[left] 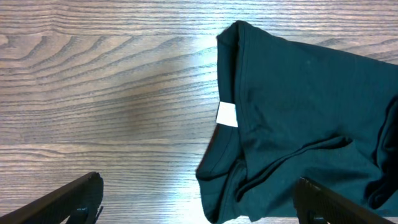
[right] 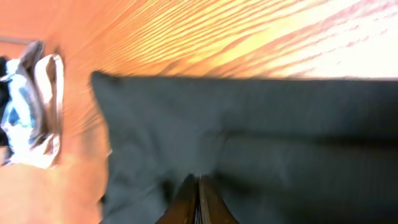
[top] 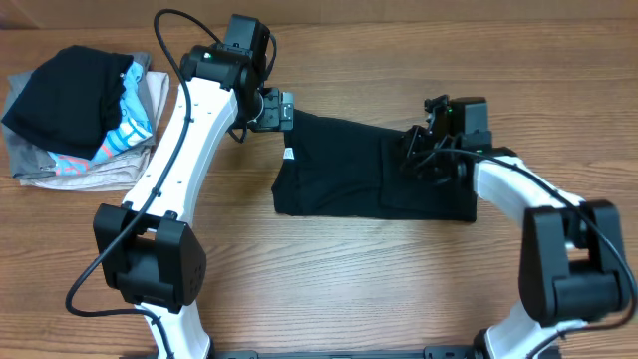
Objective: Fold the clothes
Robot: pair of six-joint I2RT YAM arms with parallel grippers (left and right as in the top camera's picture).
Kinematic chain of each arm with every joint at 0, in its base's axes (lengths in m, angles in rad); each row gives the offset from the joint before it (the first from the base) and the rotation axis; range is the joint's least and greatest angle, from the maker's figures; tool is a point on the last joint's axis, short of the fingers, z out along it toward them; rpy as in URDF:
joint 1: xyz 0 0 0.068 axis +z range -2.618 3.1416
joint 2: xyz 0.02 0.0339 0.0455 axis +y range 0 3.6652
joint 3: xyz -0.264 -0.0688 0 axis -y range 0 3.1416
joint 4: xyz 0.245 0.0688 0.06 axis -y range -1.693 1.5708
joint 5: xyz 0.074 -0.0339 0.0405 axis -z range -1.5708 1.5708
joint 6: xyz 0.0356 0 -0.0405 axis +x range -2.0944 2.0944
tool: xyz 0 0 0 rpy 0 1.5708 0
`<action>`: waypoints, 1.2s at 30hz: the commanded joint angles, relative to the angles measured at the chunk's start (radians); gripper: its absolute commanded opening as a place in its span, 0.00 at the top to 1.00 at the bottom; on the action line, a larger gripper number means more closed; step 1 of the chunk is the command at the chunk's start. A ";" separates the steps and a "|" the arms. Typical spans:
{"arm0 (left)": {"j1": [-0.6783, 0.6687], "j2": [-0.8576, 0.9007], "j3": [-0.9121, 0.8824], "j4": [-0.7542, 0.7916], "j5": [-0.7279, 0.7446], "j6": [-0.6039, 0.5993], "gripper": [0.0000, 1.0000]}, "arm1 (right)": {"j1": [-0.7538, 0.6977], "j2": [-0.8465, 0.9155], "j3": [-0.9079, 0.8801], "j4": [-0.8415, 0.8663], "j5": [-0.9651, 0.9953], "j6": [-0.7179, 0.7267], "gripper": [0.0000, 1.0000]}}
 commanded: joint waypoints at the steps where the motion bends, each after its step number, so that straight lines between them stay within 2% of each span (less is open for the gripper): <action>1: 0.002 0.010 -0.006 0.003 -0.009 -0.003 0.00 | 0.010 0.088 0.010 0.087 0.093 0.023 0.91; 3: 0.002 0.010 -0.006 0.002 -0.009 -0.003 0.00 | 0.010 0.132 0.010 0.123 0.092 0.029 0.88; 7: 0.002 0.009 -0.007 0.003 -0.009 -0.003 0.00 | 0.010 0.172 0.011 0.149 0.087 0.028 0.88; 13: 0.002 0.009 -0.006 0.002 -0.009 -0.003 0.00 | -0.014 0.043 0.076 0.151 -0.130 0.013 0.84; 17: 0.002 0.010 -0.006 0.002 -0.009 -0.003 0.00 | -0.056 -0.095 0.126 -0.028 -0.141 0.008 0.83; 19: 0.002 0.009 -0.006 0.002 -0.009 -0.003 0.00 | -0.118 -0.199 0.132 -0.188 -0.141 -0.045 0.77; 23: 0.002 0.010 -0.006 0.002 -0.009 -0.003 0.00 | -0.238 -0.298 0.132 -0.454 -0.115 -0.178 0.67; 26: 0.002 0.010 -0.007 0.002 -0.009 -0.003 0.00 | -0.322 -0.316 0.132 -0.634 0.029 -0.248 0.59; 29: 0.002 0.010 -0.006 0.002 -0.009 -0.003 0.00 | -0.391 -0.298 0.123 -0.767 0.239 -0.251 0.59; 33: 0.002 0.010 -0.006 0.002 -0.009 -0.003 0.00 | -0.396 -0.264 0.101 -0.766 0.310 -0.278 0.58; 36: 0.002 0.010 -0.006 0.002 -0.009 -0.002 0.00 | -0.389 -0.235 0.074 -0.728 0.344 -0.295 0.53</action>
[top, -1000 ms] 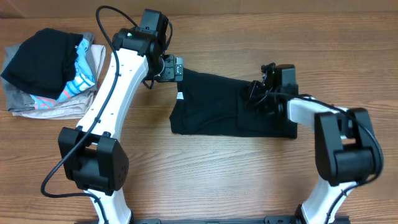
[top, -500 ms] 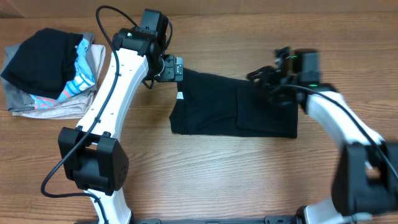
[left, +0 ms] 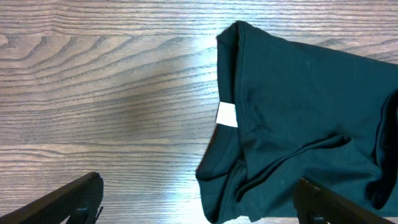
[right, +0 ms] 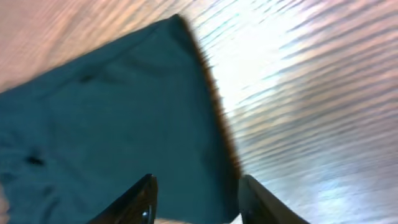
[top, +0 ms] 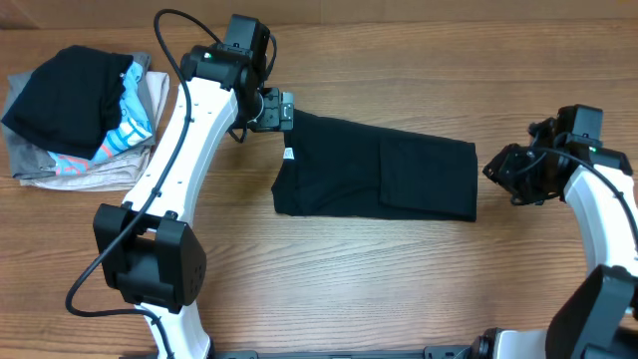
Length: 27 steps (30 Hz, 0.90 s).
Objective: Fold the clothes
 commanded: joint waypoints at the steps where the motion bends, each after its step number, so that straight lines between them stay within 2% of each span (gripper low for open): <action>1: 0.002 0.009 -0.006 0.002 -0.009 -0.003 0.00 | 0.008 0.036 -0.039 0.051 0.093 -0.040 0.53; 7: 0.002 0.009 -0.007 0.002 -0.009 -0.003 0.00 | 0.029 0.115 -0.061 0.106 0.025 -0.094 0.53; 17: 0.002 0.009 -0.006 0.002 -0.009 -0.003 0.00 | 0.113 0.276 -0.061 0.171 0.073 -0.140 0.51; 18: 0.002 0.009 -0.006 0.002 -0.009 -0.003 0.00 | 0.114 0.282 -0.061 0.170 0.083 -0.137 0.56; 19: 0.002 0.009 -0.006 0.002 -0.009 -0.003 0.00 | 0.114 0.285 -0.061 0.166 0.087 -0.137 0.74; 20: 0.002 0.009 -0.006 0.002 -0.009 -0.003 0.00 | 0.114 0.285 -0.061 0.161 0.087 -0.137 0.87; 21: 0.002 0.009 -0.006 0.002 -0.009 -0.003 0.00 | 0.114 0.284 -0.060 0.156 0.087 -0.137 0.95; 27: 0.002 0.009 -0.007 0.002 -0.009 -0.003 0.00 | 0.069 0.284 0.009 0.063 0.087 -0.132 0.96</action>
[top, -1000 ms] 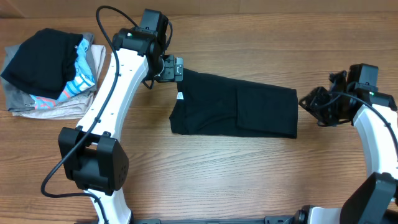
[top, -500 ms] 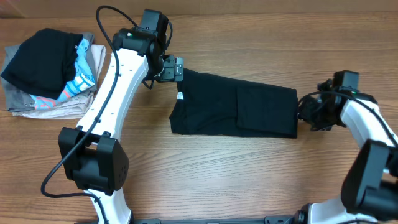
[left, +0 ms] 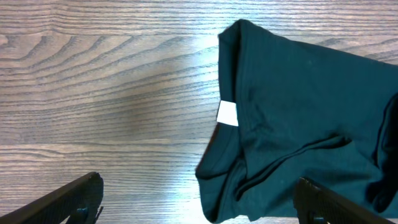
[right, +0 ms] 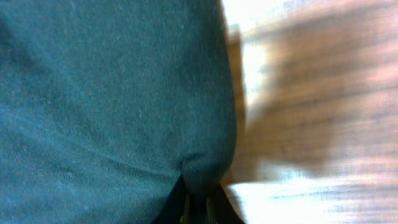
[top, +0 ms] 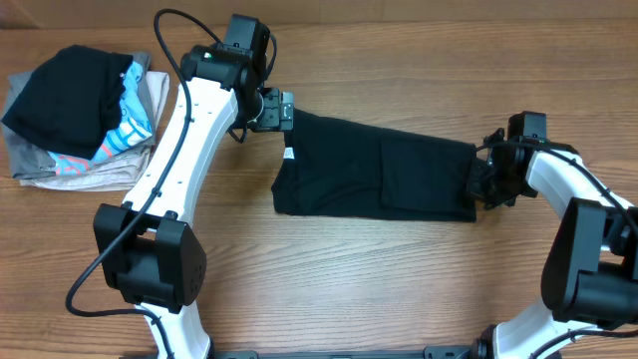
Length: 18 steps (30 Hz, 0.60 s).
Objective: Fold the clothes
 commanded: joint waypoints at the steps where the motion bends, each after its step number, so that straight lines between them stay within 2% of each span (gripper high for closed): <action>1: 0.002 0.009 -0.006 0.002 -0.009 -0.003 0.00 | -0.049 0.029 0.057 -0.052 0.028 0.000 0.96; 7: 0.002 0.009 -0.007 0.002 -0.009 -0.003 0.00 | -0.162 0.029 0.234 -0.228 0.042 0.068 0.96; 11: 0.002 0.009 -0.007 0.002 -0.009 -0.003 0.00 | -0.245 0.029 0.432 -0.426 0.055 0.095 0.96; 18: 0.002 0.009 -0.006 0.002 -0.009 -0.003 0.00 | -0.264 0.029 0.650 -0.636 0.053 0.093 0.96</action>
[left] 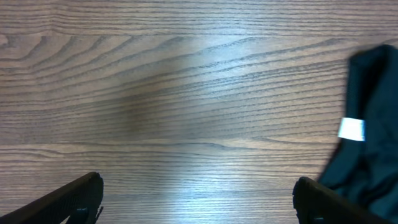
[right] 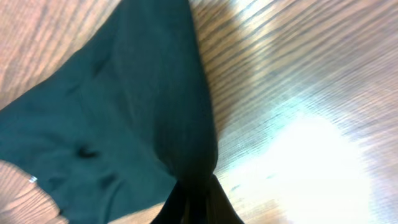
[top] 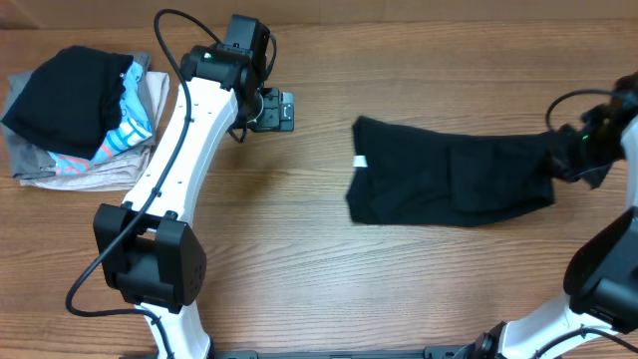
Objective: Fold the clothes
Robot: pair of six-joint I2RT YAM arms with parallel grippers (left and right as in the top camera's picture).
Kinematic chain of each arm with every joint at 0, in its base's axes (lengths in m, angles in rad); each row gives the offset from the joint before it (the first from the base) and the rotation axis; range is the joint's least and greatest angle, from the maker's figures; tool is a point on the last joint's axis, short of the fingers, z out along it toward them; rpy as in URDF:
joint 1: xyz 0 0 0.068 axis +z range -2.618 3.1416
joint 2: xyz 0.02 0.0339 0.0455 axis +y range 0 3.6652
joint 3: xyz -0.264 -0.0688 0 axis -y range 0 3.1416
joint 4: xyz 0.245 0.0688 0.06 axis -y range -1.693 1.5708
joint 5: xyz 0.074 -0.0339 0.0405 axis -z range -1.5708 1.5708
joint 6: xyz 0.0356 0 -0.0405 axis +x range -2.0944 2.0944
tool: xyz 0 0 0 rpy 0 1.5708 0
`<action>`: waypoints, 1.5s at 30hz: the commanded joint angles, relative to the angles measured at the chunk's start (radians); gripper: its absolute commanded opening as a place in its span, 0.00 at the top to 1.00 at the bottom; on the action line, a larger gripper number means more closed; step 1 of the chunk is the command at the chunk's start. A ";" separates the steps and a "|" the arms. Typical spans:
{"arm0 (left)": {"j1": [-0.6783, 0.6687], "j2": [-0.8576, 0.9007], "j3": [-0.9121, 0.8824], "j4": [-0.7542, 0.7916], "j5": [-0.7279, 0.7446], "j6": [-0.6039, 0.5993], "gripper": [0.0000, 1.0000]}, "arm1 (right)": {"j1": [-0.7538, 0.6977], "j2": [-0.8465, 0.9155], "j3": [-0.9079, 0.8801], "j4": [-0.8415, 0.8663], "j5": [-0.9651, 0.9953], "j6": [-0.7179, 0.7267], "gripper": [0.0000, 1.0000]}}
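A folded black garment (top: 449, 185) with a small white tag (top: 360, 163) lies right of the table's middle. My right gripper (top: 571, 158) is shut on its right end at the far right; in the right wrist view the cloth (right: 124, 124) runs straight into the closed fingers (right: 198, 202). My left gripper (top: 281, 110) stands open over bare wood at the back, well left of the garment; only the garment's tagged corner (left: 367, 130) shows at the right edge of the left wrist view.
A pile of clothes (top: 75, 105), black on top with striped and beige pieces under it, sits at the back left corner of the wooden table (top: 299, 279).
My right gripper, shut on the garment's right end, has moved right, and the whole garment has slid right with it, away from the left gripper. The left arm has stayed put.
My right gripper was first shut on the garment's middle fold. Later it stood open, off to the right of the garment. Then it was shut on the garment's right edge. Now the garment lies farther right, dragged by that end. The left gripper stayed open throughout.
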 commanded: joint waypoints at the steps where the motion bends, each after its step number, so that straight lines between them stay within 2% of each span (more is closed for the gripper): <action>1: 0.002 0.009 -0.007 0.002 -0.009 -0.003 0.00 | 0.024 -0.013 0.112 -0.070 0.005 0.010 0.96; 8: 0.002 0.009 -0.007 0.002 -0.009 -0.003 0.00 | 0.156 -0.021 0.193 -0.120 0.006 0.010 0.96; 16: 0.002 0.009 -0.007 0.002 -0.009 -0.003 0.00 | 0.393 -0.021 0.182 -0.114 0.018 -0.042 0.96; 21: 0.002 0.009 -0.006 0.002 -0.009 -0.003 0.00 | 0.513 -0.019 0.115 -0.098 0.029 -0.042 0.96; 35: 0.002 0.009 -0.006 0.002 -0.009 -0.003 0.00 | 0.716 -0.019 -0.218 0.362 -0.008 0.069 0.96; 45: 0.002 0.009 -0.006 0.002 -0.009 -0.003 0.00 | 0.747 -0.018 -0.237 0.426 -0.062 0.091 0.96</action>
